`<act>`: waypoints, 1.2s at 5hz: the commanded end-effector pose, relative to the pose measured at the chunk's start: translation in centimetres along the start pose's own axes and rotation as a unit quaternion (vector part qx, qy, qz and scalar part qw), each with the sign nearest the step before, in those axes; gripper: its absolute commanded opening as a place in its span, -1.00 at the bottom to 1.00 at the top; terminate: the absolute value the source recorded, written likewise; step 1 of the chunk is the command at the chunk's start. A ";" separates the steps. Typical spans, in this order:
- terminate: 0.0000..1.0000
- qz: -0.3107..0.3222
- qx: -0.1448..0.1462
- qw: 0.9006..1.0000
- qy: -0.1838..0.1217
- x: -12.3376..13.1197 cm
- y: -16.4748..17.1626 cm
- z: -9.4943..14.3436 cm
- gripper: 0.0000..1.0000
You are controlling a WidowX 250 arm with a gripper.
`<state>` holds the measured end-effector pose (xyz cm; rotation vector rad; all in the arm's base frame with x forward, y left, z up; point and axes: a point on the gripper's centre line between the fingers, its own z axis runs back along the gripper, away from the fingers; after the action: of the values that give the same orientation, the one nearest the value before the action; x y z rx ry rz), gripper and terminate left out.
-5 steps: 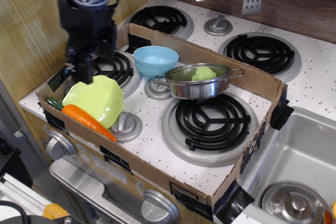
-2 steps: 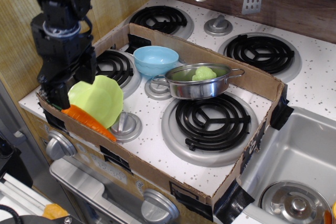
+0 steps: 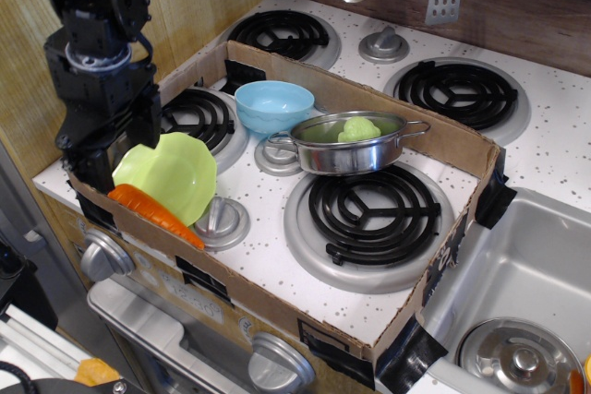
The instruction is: Take carrot off plate
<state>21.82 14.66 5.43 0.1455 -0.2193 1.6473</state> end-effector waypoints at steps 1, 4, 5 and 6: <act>-1.00 -0.005 -0.004 1.000 -0.020 0.7 -0.6 1.5 1.00; -1.00 -0.004 -0.015 1.000 -0.002 0.1 -0.7 -0.6 1.00; -1.00 -0.003 -0.022 1.000 0.009 -0.1 -0.6 -1.8 1.00; -1.00 -0.001 -0.023 1.000 -0.001 -0.3 0.2 -2.7 1.00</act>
<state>21.66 14.65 2.39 0.1102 -0.2450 1.6332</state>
